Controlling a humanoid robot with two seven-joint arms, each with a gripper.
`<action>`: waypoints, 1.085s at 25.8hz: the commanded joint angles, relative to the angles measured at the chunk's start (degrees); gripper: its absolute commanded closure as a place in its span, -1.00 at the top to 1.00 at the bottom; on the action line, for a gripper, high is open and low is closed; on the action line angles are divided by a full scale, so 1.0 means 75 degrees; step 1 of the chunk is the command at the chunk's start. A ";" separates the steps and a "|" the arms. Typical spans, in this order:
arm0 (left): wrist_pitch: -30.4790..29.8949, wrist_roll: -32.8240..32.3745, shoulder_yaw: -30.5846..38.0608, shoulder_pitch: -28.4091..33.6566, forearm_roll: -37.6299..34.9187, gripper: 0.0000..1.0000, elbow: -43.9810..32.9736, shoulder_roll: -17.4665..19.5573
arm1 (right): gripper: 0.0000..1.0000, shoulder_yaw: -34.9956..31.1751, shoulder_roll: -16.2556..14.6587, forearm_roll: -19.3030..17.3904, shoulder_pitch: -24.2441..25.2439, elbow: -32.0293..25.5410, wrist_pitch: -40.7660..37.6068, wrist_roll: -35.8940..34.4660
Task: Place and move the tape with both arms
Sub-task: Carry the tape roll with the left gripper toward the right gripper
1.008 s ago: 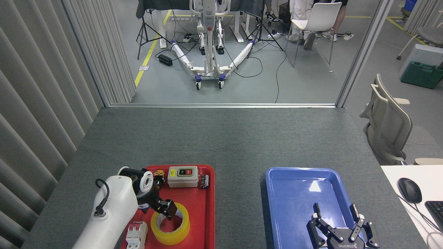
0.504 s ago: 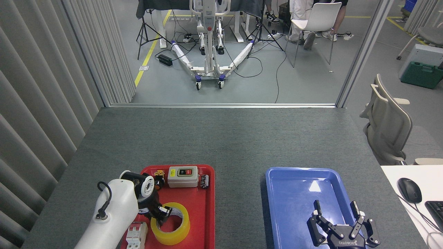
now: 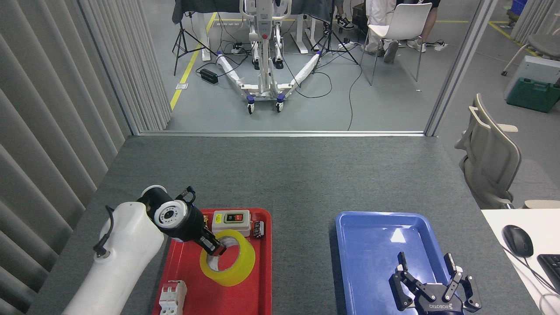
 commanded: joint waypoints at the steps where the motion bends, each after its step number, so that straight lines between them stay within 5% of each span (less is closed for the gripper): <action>1: -0.0891 0.0309 0.0013 -0.0155 0.3041 -1.00 -0.0022 -0.0128 | 1.00 0.0042 -0.0020 -0.0009 0.0007 -0.0002 -0.0012 0.0001; 8: -0.0891 0.0461 -0.0010 -0.0026 0.5232 -1.00 0.0575 -0.0971 | 1.00 0.0065 -0.0055 -0.0056 0.0030 0.0080 -0.0153 0.0001; 11: -0.0891 0.0531 -0.0233 0.0009 0.5396 -1.00 0.1126 -0.1346 | 1.00 0.0088 -0.0125 -0.0068 0.0018 0.0080 -0.0364 -0.0046; 15: -0.0891 0.0590 -0.0268 0.0067 0.5373 -1.00 0.1619 -0.1463 | 1.00 0.0428 -0.0371 -0.0208 -0.0064 0.0092 -0.2812 -0.0796; 18: -0.0891 0.0613 -0.0233 0.0079 0.5420 -1.00 0.1619 -0.1581 | 1.00 0.0382 -0.0500 -0.1016 0.0007 0.0092 -0.5649 -0.1640; 20: -0.0891 0.0613 -0.0209 0.0079 0.5443 -1.00 0.1619 -0.1733 | 1.00 0.0311 -0.0629 -0.1462 0.0053 0.0103 -0.5649 -0.1616; 28: -0.0891 0.0613 -0.0233 0.0149 0.5467 -1.00 0.1584 -0.1721 | 1.00 0.0803 -0.0711 -0.1521 -0.0017 0.0209 -0.5649 -0.0984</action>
